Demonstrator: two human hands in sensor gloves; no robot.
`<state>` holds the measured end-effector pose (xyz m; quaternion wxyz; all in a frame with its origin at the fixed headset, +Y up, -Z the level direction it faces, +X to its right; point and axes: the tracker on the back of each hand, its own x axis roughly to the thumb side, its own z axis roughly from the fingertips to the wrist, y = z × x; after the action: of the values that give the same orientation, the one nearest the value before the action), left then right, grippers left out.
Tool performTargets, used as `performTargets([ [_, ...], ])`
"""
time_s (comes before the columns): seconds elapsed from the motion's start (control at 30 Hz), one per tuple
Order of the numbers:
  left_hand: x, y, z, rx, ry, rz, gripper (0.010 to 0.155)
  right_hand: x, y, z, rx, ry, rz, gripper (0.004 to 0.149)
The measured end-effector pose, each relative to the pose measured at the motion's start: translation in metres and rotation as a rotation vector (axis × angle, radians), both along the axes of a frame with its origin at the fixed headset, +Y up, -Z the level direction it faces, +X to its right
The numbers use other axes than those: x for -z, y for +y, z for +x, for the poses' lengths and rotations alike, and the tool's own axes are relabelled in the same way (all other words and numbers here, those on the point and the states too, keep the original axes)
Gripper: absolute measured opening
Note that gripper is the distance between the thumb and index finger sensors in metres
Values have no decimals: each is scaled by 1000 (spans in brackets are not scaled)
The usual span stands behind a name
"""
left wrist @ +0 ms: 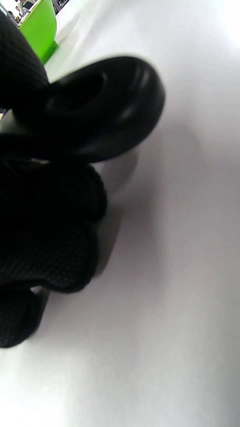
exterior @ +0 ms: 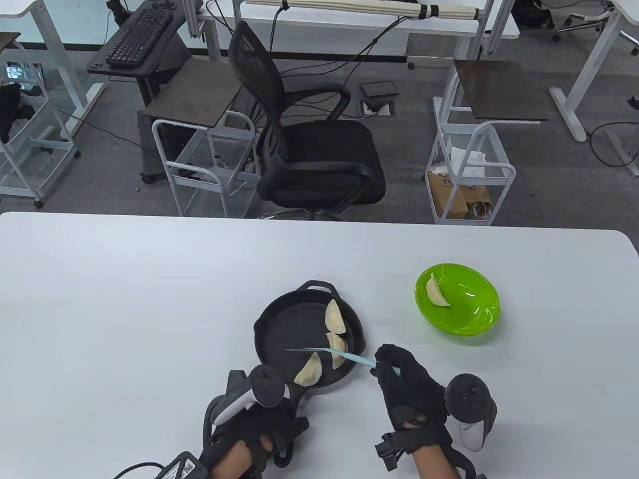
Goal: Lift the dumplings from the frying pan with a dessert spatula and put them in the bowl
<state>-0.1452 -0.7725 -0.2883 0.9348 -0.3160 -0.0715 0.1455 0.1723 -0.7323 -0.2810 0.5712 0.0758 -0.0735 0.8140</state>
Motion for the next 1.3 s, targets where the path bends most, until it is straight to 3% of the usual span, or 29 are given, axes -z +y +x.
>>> performTargets([
  [0.87,0,0,0,-1,-1,-2,71,-1,3,16,8,-123,-1,46],
  [1.3,0,0,0,-1,-1,-3,71,11,-17,18,85,-63,-148,45],
])
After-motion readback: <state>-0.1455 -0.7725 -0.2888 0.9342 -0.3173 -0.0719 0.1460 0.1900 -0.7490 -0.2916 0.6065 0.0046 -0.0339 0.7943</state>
